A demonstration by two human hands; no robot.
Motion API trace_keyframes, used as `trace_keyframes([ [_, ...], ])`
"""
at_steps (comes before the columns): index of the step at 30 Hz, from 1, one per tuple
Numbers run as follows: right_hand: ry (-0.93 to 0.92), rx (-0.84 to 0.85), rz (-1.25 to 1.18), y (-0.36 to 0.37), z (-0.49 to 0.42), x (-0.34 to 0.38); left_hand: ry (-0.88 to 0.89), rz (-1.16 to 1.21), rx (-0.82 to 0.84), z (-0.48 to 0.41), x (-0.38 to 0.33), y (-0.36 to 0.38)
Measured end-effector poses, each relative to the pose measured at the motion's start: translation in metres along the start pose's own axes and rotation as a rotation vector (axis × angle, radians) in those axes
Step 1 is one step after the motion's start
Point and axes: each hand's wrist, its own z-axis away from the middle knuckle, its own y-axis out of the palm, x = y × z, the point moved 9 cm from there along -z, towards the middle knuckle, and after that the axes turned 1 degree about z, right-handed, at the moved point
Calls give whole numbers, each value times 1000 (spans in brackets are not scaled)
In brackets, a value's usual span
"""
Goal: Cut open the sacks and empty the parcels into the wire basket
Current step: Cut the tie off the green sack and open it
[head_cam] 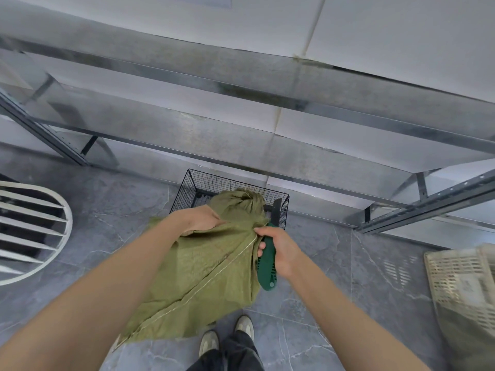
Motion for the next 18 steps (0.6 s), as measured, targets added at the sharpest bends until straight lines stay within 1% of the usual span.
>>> trace_keyframes([
  [4,-34,-42,-154,-4,-6,15,52,5,-103,-4,-11,-9],
  [6,-61,-37,-224,-2,-6,24,84,42,-142,-3,-18,-14],
  [9,-106,-21,-309,4,-7,42,134,17,-185,1,-28,-21],
  [14,-146,-38,-405,9,-13,63,195,99,-346,10,-37,-33],
  [18,-184,-104,-434,0,-18,77,181,153,-371,9,-33,-31],
])
